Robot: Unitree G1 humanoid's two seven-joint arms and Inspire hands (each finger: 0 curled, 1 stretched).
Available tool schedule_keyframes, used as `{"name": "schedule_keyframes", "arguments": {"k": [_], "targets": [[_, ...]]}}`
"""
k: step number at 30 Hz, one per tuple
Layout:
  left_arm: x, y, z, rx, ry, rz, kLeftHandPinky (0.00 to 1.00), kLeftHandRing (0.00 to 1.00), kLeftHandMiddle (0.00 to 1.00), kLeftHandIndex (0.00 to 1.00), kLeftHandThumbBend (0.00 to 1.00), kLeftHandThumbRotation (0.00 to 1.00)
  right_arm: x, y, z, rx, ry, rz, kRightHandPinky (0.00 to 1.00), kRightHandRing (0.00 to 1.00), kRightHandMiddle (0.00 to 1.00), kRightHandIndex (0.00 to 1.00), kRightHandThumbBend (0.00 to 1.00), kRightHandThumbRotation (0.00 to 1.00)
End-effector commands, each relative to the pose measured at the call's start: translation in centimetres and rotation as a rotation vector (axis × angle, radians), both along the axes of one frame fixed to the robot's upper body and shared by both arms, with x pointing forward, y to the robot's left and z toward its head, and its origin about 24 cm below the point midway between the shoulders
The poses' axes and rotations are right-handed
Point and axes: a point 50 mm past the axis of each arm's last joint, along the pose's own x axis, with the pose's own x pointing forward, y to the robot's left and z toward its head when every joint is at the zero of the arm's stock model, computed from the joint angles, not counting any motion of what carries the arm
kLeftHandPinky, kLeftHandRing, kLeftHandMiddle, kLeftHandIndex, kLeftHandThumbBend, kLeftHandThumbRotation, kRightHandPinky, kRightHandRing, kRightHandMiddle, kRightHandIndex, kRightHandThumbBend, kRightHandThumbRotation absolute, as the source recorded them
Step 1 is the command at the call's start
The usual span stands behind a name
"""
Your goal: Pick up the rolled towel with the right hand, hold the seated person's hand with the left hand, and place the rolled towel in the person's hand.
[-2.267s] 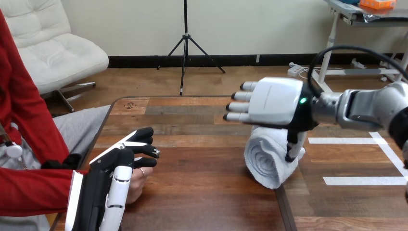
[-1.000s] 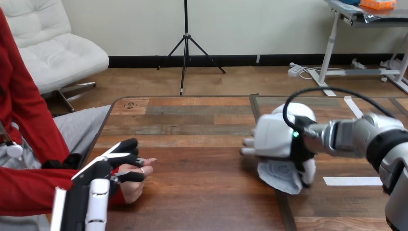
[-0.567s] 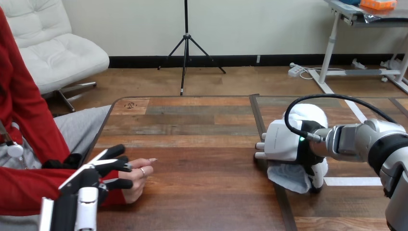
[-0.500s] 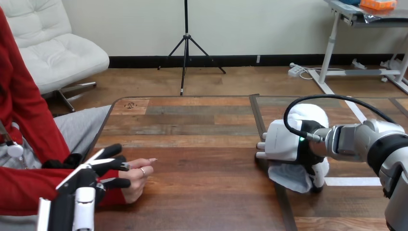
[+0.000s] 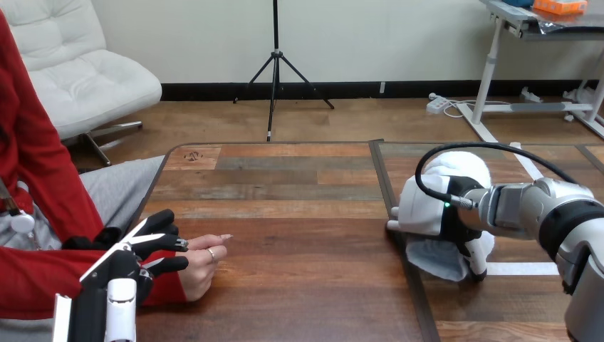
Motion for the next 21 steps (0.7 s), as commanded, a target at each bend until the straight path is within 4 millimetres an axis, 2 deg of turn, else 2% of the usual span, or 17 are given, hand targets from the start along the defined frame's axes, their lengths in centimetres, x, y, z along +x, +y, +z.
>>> {"name": "schedule_keyframes", "arguments": {"k": [1, 5, 7, 16, 21], "targets": [[0.31, -0.22, 1.23, -0.036, -0.084, 0.034, 0.66, 0.8, 0.81, 0.55, 0.5, 1.0, -0.34, -1.03, -0.76, 0.011, -0.001, -0.099, 0.32, 0.38, 0.46, 0.56, 1.0, 0.18], [0.28, -0.13, 1.26, -0.04, -0.08, 0.038, 0.67, 0.8, 0.81, 0.55, 0.51, 1.0, -0.49, -1.18, -0.92, 0.064, -0.011, -0.114, 0.19, 0.24, 0.3, 0.43, 0.99, 0.12], [0.3, -0.1, 1.27, -0.04, -0.079, 0.039, 0.68, 0.8, 0.8, 0.55, 0.51, 1.0, -0.53, -1.24, -0.96, 0.082, -0.015, -0.119, 0.15, 0.19, 0.26, 0.39, 0.92, 0.06], [0.5, -0.01, 1.3, -0.048, -0.08, 0.034, 0.7, 0.81, 0.8, 0.54, 0.53, 1.0, -0.61, -1.5, -1.05, 0.152, -0.033, -0.166, 0.14, 0.19, 0.25, 0.34, 0.72, 0.01], [0.69, -0.03, 1.33, -0.046, -0.087, 0.031, 0.7, 0.8, 0.8, 0.54, 0.52, 1.0, -0.49, -1.49, -0.85, 0.158, -0.039, -0.171, 0.14, 0.19, 0.25, 0.33, 0.69, 0.0]]}}
